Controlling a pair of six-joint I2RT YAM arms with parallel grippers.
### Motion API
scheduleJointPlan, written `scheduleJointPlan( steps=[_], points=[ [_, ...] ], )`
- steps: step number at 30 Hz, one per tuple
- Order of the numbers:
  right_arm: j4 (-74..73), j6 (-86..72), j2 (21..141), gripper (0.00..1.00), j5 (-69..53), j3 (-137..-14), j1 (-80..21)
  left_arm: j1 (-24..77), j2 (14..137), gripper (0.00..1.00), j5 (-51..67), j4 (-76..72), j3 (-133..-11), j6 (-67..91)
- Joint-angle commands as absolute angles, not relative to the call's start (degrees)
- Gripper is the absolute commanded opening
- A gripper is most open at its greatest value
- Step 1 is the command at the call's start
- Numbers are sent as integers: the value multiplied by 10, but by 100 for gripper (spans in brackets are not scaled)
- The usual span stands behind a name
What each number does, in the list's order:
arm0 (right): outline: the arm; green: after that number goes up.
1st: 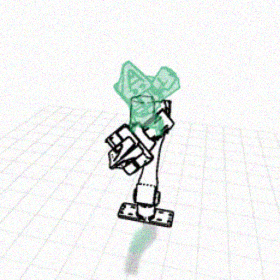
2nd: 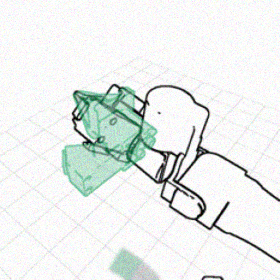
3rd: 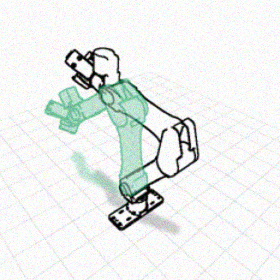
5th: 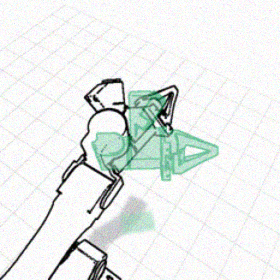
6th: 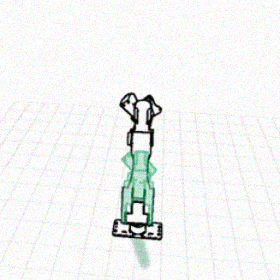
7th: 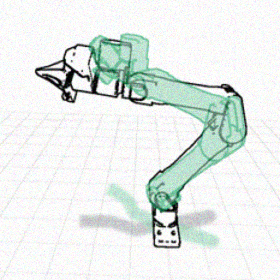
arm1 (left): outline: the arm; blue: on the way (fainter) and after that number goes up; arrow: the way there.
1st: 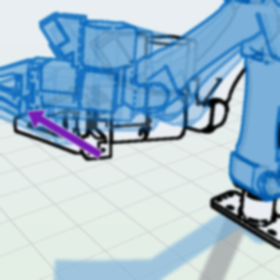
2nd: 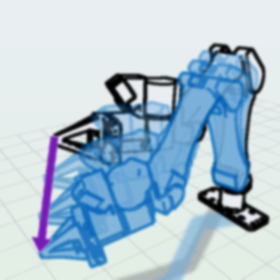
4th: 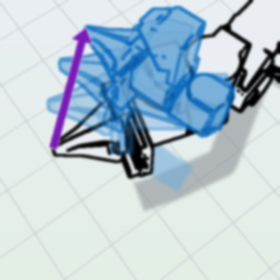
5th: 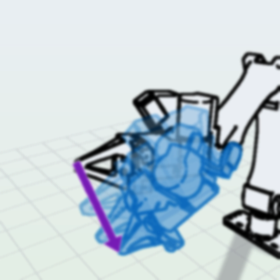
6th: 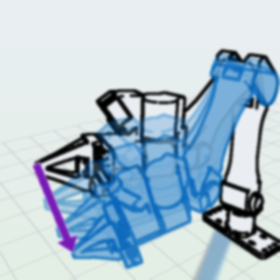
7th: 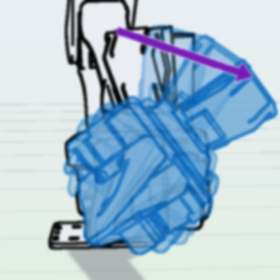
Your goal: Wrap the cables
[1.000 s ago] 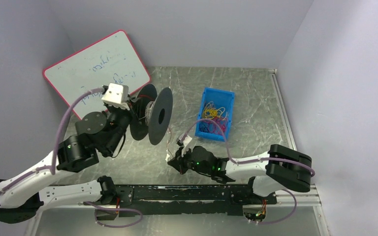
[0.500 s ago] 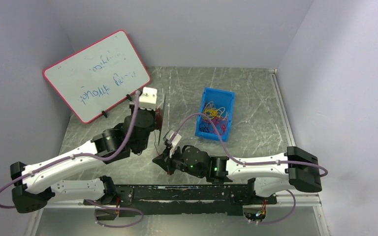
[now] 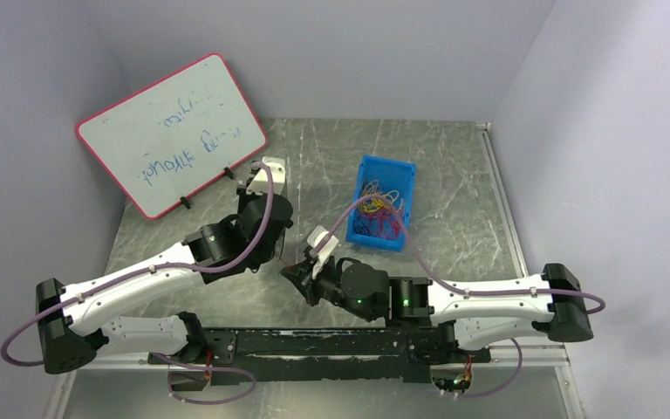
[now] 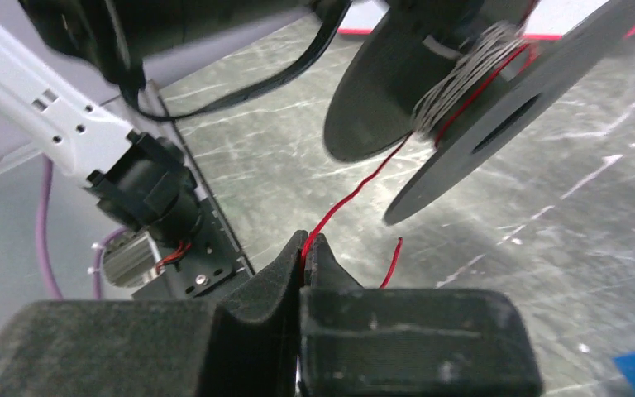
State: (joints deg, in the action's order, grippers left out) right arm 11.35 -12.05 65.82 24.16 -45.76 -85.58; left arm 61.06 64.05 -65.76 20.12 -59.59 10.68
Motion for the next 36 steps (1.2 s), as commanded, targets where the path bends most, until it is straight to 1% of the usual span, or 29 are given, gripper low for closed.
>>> scheduleJointPlan(
  steps=[1,5,8,11,16,20,24,27,29,36],
  points=[
    [74,-71,627,0,314,-493,-860,608,640,7,-663,226,-587,154],
    [53,-26,626,0,354,-518,-855,609,631,7,-631,220,-569,148],
    [31,0,632,0,352,-543,-835,615,625,7,-599,210,-558,134],
    [9,19,637,0,327,-562,-802,623,622,7,-574,213,-552,131],
    [-29,40,645,0,248,-592,-721,637,622,7,-522,214,-540,109],
    [-53,67,648,0,247,-601,-688,647,620,7,-495,232,-539,109],
    [-55,71,646,0,220,-587,-640,652,605,7,-415,232,-533,86],
    [-58,68,648,0,190,-578,-605,654,590,7,-351,235,-529,69],
    [-65,64,651,0,152,-578,-581,654,573,7,-305,237,-528,61],
    [-57,14,638,0,15,-517,-489,654,512,7,-193,271,-534,40]
  ],
)
